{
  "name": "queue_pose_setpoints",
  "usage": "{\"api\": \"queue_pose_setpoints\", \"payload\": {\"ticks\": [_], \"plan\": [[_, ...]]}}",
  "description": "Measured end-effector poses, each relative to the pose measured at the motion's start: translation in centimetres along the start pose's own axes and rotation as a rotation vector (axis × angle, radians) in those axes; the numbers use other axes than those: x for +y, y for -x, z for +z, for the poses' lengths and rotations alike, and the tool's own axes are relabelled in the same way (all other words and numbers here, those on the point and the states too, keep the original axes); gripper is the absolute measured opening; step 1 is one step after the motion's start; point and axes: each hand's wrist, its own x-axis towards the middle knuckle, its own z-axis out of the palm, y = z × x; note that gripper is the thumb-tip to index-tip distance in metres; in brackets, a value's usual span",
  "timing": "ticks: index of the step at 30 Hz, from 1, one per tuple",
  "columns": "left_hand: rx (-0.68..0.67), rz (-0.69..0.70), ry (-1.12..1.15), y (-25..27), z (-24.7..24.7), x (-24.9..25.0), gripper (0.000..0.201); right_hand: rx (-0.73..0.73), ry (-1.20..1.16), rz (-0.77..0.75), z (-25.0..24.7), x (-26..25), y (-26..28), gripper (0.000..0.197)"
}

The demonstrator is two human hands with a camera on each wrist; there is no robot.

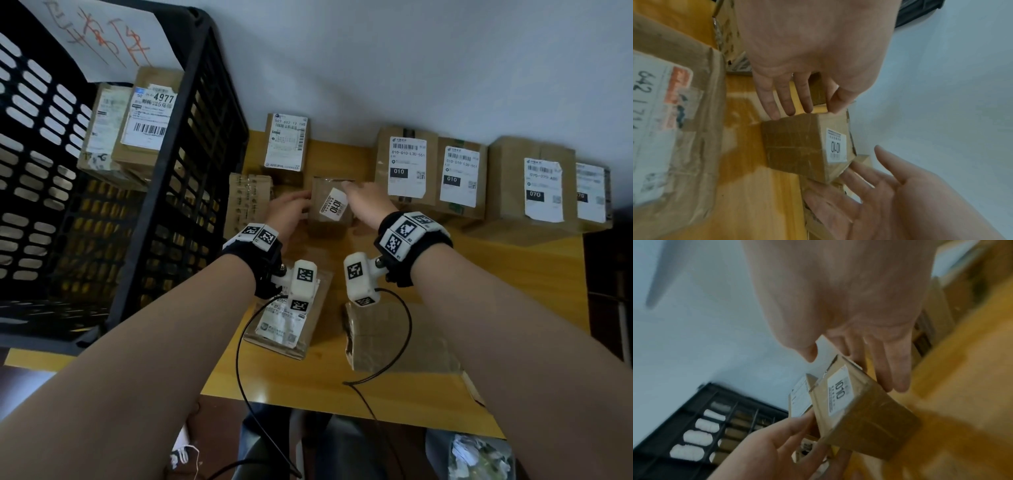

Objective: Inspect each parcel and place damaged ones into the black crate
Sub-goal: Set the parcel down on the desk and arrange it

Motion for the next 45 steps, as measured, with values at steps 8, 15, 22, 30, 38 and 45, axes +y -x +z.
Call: {"api": "queue_pose_setpoints", "payload": {"ticks": [8, 15, 22, 30, 38, 45], "plan": [[-0.038, 0.003, 0.094, 1.6, 0.3, 2.8, 0.039, 0.113, -0.317, 0.010, -1.3, -0.4, 1.2, 0.025], [-0.010, -0.013, 0.109, 2.0, 0.2, 2.5, 0.028, 0.150, -0.293, -0.074, -1.1, 1.4, 1.9, 0.033], [-0.035, -0.052, 0.061, 1.6, 0.7, 1.3, 0.039, -0.013, -0.100, -0.062, 0.0, 2.6, 2.7, 0.067], [-0.004, 0.114, 0.014, 1.9, 0.6, 1.2, 0.038, 0.106, -0.167, -0.185, -0.1, 3.1, 3.0, 0.063], [0.071, 0.049, 0.011, 1.6, 0.2, 0.5, 0.016, 0.048, -0.085, -0.190, 0.4, 3.9, 2.2, 0.040], [0.068, -0.050, -0.061, 0.8, 0.4, -1.5, 0.018, 0.132, 0.254, -0.363, 0.6, 2.7, 2.0, 0.039]]}}
